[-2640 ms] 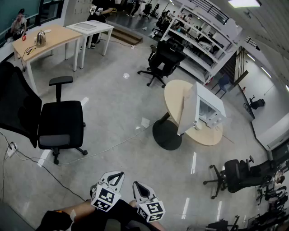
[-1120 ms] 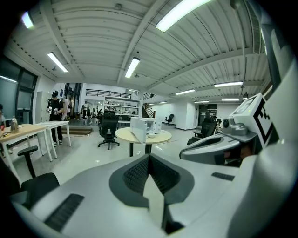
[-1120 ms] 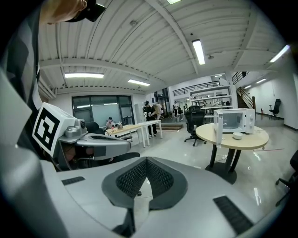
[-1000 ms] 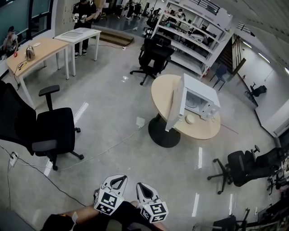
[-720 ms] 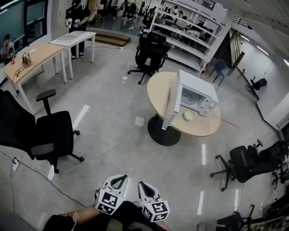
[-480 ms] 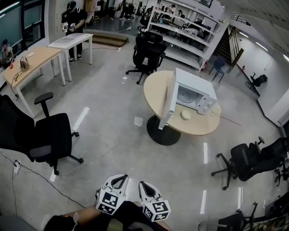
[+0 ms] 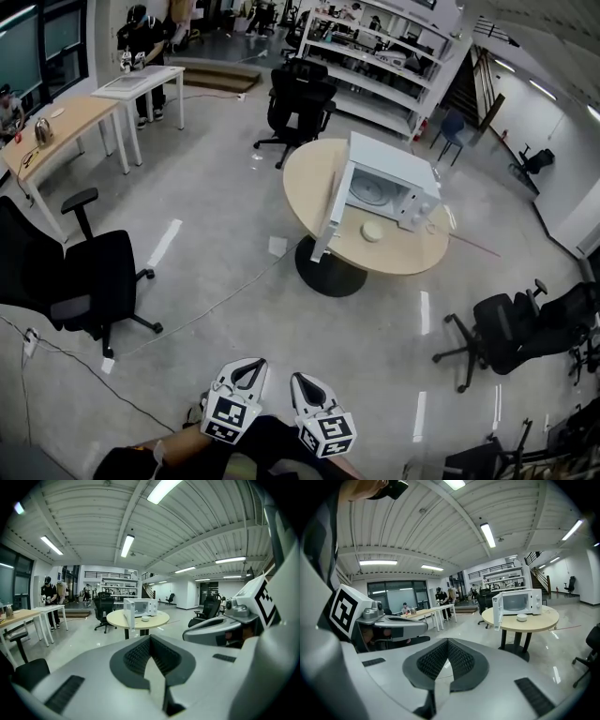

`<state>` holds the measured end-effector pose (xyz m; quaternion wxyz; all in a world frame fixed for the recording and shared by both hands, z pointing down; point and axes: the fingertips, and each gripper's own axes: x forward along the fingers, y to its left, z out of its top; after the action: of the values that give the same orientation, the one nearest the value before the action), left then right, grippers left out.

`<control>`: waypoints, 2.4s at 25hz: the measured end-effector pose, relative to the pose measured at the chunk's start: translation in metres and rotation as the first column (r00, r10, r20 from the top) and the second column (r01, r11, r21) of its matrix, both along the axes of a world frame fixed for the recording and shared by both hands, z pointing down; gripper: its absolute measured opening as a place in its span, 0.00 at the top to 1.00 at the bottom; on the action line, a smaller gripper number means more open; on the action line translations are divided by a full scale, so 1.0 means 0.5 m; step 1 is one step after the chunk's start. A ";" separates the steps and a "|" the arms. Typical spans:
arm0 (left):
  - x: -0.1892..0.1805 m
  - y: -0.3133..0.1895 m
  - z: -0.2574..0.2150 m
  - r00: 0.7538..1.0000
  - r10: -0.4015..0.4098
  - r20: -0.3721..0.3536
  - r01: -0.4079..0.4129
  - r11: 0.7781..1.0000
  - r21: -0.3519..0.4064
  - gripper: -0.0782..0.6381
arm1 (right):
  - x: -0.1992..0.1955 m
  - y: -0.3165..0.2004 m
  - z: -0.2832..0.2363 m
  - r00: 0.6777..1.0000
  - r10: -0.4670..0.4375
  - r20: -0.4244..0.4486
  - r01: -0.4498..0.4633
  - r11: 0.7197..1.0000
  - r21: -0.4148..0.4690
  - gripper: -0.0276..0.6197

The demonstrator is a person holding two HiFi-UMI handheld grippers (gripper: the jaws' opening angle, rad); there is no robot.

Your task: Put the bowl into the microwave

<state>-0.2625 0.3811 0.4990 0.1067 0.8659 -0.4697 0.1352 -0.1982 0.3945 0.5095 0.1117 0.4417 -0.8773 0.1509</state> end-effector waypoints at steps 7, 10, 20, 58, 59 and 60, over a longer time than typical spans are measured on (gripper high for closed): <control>0.080 0.010 0.008 1.000 -0.016 0.003 0.016 1.000 -0.001 0.82 | 0.082 0.008 0.007 1.000 -0.018 -0.007 0.018 1.000 0.002 0.93; 0.111 0.013 0.009 1.000 -0.016 0.009 0.016 1.000 0.000 0.82 | 0.115 0.011 0.009 1.000 -0.018 -0.005 0.018 1.000 0.006 0.93; 0.219 0.014 -0.008 0.998 0.045 0.042 -0.046 0.999 0.018 0.82 | 0.228 0.014 0.004 0.998 0.053 0.019 -0.054 0.998 0.017 0.93; 0.416 -0.252 0.001 0.956 0.293 0.004 -0.293 0.956 -0.011 0.82 | 0.389 -0.217 0.011 0.959 0.281 -0.032 -0.282 0.958 -0.040 0.93; 0.417 -0.268 0.002 0.956 0.294 -0.001 -0.294 0.956 -0.011 0.82 | 0.389 -0.233 0.011 0.959 0.281 -0.040 -0.282 0.959 -0.039 0.93; 0.417 -0.284 0.001 0.956 0.293 -0.007 -0.293 0.956 -0.010 0.82 | 0.388 -0.248 0.010 0.959 0.280 -0.048 -0.282 0.959 -0.037 0.93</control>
<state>-0.0541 0.2393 0.4997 0.0915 0.9256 -0.3352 0.1500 -0.0039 0.2707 0.5143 0.1172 0.5622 -0.7998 0.1747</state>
